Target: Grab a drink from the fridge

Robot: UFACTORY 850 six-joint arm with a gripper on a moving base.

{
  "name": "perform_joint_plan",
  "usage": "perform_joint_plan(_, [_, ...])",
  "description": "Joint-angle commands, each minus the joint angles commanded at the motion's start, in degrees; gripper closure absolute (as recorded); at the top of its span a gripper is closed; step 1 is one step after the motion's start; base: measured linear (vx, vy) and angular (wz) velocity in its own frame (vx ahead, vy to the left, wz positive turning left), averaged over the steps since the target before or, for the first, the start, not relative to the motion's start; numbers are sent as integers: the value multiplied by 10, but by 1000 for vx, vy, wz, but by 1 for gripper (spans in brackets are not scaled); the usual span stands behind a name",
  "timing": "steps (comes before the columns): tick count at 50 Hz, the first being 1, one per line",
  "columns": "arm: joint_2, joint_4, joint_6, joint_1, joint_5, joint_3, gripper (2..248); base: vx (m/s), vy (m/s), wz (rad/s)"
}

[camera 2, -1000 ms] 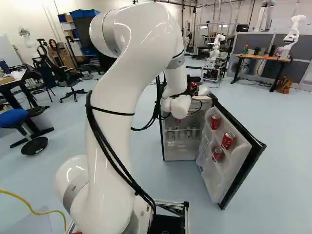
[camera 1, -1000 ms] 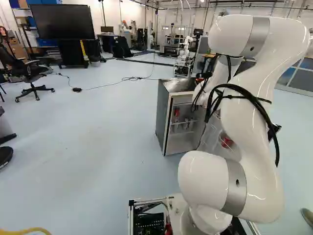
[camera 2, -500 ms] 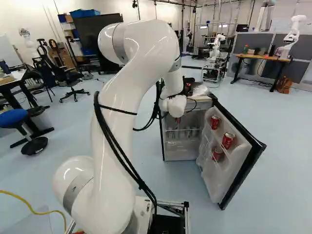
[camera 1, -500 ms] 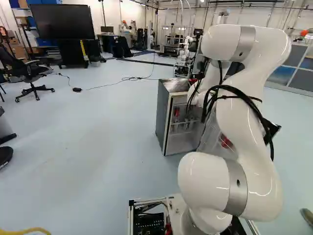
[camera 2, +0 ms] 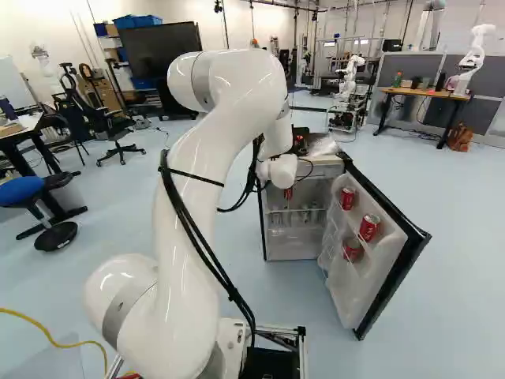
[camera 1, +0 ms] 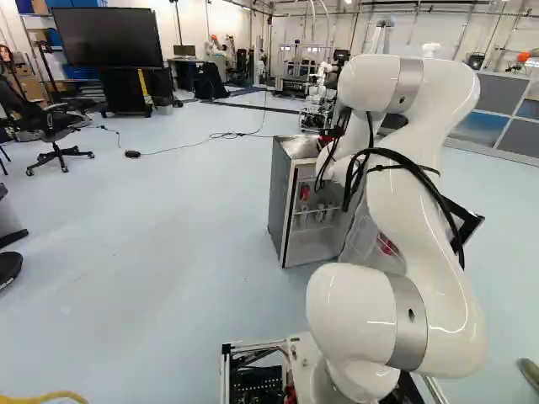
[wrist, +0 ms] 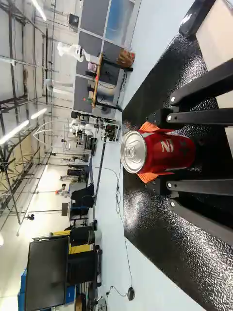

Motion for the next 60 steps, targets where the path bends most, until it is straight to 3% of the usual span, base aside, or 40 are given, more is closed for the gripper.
perform_joint_plan(6, [0,0,0,0,0,0,153,0,0,0])
perform_joint_plan(7, [0,0,0,0,0,0,135,0,0,0])
perform_joint_plan(11, [0,0,0,0,0,0,135,0,0,0])
perform_joint_plan(12, [0,0,0,0,0,0,102,0,0,0])
perform_joint_plan(16, [0,0,0,0,0,0,102,0,0,0])
perform_joint_plan(17, [0,0,0,0,0,0,68,0,0,0])
perform_joint_plan(22, [0,0,0,0,0,0,68,0,0,0])
perform_joint_plan(23, [0,0,0,0,0,0,32,0,0,0])
perform_joint_plan(27, [3,0,0,0,0,4,32,0,0,0])
perform_joint_plan(28, [4,0,0,-1,0,6,3,0,0,0])
perform_joint_plan(60, [95,0,0,-18,0,115,3,0,0,0])
